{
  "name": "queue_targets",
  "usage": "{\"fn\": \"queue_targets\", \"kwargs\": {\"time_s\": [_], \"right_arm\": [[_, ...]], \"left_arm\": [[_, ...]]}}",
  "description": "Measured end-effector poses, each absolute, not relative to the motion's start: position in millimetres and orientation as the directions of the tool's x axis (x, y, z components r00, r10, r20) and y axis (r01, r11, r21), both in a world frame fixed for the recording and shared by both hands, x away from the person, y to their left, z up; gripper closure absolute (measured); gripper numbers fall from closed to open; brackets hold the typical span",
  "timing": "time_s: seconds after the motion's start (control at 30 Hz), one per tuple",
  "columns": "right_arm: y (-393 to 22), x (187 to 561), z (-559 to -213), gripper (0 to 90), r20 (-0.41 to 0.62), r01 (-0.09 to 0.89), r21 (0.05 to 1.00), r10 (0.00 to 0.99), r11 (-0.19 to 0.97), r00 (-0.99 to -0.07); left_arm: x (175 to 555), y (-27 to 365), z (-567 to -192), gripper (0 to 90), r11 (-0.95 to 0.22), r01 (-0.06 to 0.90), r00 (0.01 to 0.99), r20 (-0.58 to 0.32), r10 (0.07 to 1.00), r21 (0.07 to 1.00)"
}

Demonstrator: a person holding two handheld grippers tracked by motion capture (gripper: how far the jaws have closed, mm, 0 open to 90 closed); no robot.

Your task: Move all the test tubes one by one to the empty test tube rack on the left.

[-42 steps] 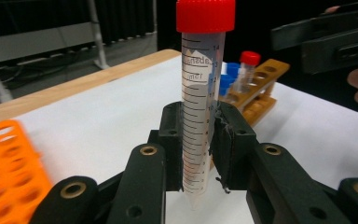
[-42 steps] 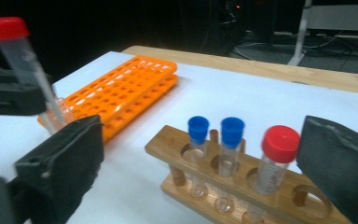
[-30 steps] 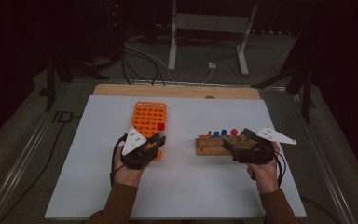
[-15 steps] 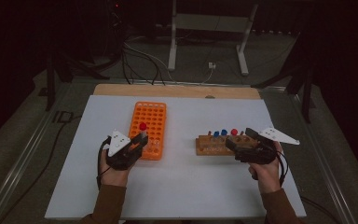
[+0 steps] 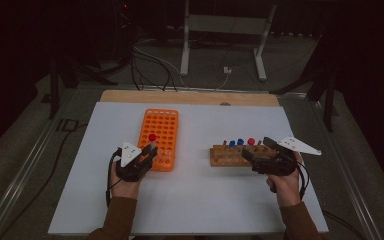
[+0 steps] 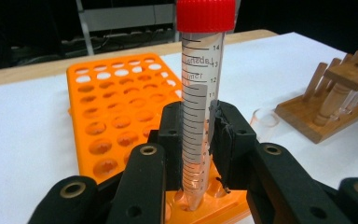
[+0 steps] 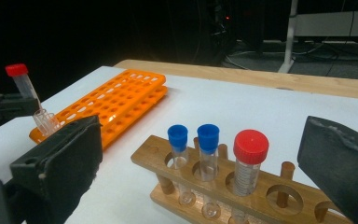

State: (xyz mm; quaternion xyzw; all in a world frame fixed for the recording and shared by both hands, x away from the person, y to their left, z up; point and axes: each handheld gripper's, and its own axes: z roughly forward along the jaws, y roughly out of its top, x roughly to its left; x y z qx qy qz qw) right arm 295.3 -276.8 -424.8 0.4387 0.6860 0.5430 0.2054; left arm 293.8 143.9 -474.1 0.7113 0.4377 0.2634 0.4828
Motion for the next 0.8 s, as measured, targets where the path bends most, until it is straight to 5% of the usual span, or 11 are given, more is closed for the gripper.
{"fn": "queue_targets", "kwargs": {"time_s": [0.8], "right_arm": [[-281.6,297.1,-426.0,0.1,0.2,0.383,0.924,0.83,0.018,-0.521]], "left_arm": [[294.3,139.9,-495.7,75.8,-0.244,0.47,0.481,-0.015,0.876,0.848]]}}
